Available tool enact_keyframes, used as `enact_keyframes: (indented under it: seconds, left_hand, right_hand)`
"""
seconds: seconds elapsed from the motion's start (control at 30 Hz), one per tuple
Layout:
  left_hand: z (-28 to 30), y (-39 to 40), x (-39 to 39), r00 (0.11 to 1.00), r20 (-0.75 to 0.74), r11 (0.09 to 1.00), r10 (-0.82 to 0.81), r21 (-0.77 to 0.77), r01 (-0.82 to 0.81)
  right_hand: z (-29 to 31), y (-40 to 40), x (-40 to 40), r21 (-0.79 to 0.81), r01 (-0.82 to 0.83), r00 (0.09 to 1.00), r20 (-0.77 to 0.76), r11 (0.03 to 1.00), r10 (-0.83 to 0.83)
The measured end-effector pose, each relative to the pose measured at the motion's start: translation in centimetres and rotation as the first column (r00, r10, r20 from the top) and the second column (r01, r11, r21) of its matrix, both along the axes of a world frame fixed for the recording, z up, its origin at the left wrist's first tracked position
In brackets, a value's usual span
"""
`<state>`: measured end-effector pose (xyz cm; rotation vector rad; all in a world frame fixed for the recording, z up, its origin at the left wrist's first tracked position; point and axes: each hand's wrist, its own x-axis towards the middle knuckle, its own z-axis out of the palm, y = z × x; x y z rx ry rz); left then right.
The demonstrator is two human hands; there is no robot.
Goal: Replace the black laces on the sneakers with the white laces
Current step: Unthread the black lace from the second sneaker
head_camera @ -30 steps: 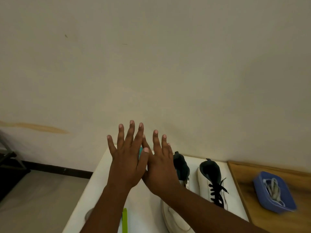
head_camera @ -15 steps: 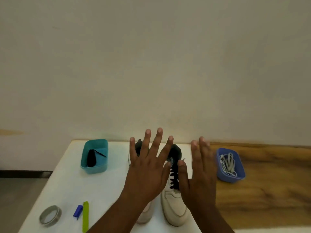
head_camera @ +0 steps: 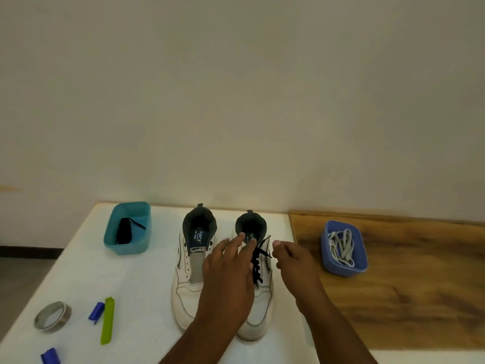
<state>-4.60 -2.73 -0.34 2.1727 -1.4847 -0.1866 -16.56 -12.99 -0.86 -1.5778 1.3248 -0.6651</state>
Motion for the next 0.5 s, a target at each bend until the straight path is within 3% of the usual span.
enact_keyframes:
  seconds: [0.1,0.23,0.33,0.4,0.47,0.5]
  left_hand:
    - [-1.1,-1.5,1.2,0.985,-0.155,0.995,-0.079,-0.080,0.067]
    - [-2.2,-3.1,3.5,0.921,-0.376,0.992,-0.099,-0.108,0.062]
    - [-2.8,-2.9,4.2,0.917,-0.381,0.992,-0.118,-0.093,0.089]
    - [-3.0,-2.8,4.5,0.923,-0.351,0.987,-0.159,-0.087,0.136]
    - [-3.2,-2.8,4.9,0.939,-0.294,0.984,-0.177,-0.073,0.163]
    - [-3.4,-2.8,5.0,0.948,-0.261,0.983,-0.183,-0.071,0.170]
  right_hand:
    - [-0.9,-0.2,1.4,0.012,0.003,1.000,0.017,1.000,-0.003]
    - [-2.1,-1.6,2.8,-0.097,0.047,0.999,0.015,0.994,-0.046]
    - [-2.5,-2.0,3.4,-0.158,0.007,1.000,0.024,0.987,-0.003]
    - [-2.2,-2.3,3.7,-0.102,0.006,0.998,0.066,0.995,0.000]
    - [-1.0,-2.4,4.0,0.021,0.116,0.956,0.267,0.993,-0.118]
    - [-0.1,-2.5,3.9,0.051,0.213,0.890,0.402,0.976,-0.215]
